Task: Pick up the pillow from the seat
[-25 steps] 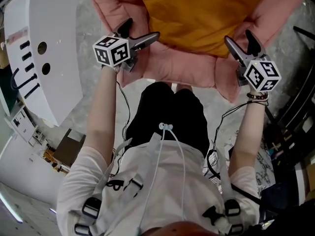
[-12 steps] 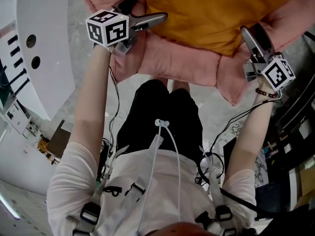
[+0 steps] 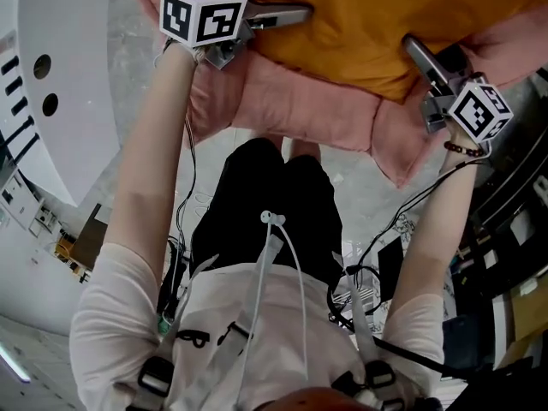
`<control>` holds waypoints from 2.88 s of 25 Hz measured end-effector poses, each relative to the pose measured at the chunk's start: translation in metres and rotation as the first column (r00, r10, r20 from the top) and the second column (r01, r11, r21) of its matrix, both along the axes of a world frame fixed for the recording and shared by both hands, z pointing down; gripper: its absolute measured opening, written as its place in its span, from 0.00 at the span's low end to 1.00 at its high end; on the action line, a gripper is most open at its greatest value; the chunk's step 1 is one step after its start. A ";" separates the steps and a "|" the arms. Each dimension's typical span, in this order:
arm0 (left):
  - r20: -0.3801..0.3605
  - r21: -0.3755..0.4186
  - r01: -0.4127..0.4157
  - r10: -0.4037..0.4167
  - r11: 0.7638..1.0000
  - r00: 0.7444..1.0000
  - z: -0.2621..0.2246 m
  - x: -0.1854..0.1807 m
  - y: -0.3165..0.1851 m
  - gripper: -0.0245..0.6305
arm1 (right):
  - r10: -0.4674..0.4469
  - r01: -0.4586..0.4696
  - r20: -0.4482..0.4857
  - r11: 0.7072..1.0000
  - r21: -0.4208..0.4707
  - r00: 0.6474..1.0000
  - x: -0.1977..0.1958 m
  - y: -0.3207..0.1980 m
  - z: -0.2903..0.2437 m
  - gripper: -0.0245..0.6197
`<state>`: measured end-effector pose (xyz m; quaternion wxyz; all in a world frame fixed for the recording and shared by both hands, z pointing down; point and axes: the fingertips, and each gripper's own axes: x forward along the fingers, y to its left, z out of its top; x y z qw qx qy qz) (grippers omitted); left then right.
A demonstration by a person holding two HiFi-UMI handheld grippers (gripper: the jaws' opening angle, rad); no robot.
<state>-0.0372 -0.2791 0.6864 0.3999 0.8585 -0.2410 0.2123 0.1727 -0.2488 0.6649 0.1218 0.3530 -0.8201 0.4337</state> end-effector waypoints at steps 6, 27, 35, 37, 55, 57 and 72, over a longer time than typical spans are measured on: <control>-0.050 -0.022 -0.103 0.102 0.994 0.993 0.012 0.006 -0.009 0.93 | -0.118 0.119 0.026 0.993 -0.012 0.993 -0.016 -0.004 0.011 0.72; -0.007 0.124 -0.030 0.031 0.992 0.999 0.016 0.027 -0.016 0.54 | -0.064 0.090 -0.195 0.988 0.126 0.979 -0.040 -0.022 0.032 0.36; -0.015 0.195 0.002 0.001 0.981 1.000 -0.017 0.020 -0.004 0.44 | -0.058 0.109 -0.218 0.968 0.228 0.974 -0.049 -0.007 -0.007 0.29; -0.030 0.232 0.027 -0.020 0.972 0.999 -0.032 0.020 -0.005 0.44 | -0.056 0.117 -0.226 0.957 0.267 0.972 -0.049 -0.008 -0.023 0.29; -0.085 0.480 0.140 -0.112 0.866 0.990 -0.215 0.010 -0.008 0.44 | -0.094 0.219 -0.262 0.836 0.503 0.960 -0.057 -0.024 -0.211 0.29; -0.093 0.506 0.148 -0.117 0.850 0.989 -0.240 0.012 -0.009 0.44 | -0.086 0.220 -0.265 0.819 0.530 0.960 -0.055 -0.025 -0.237 0.29; -0.118 0.660 0.146 -0.091 0.737 0.989 -0.374 0.021 -0.012 0.43 | -0.008 0.203 -0.283 0.713 0.671 0.959 -0.047 -0.023 -0.369 0.29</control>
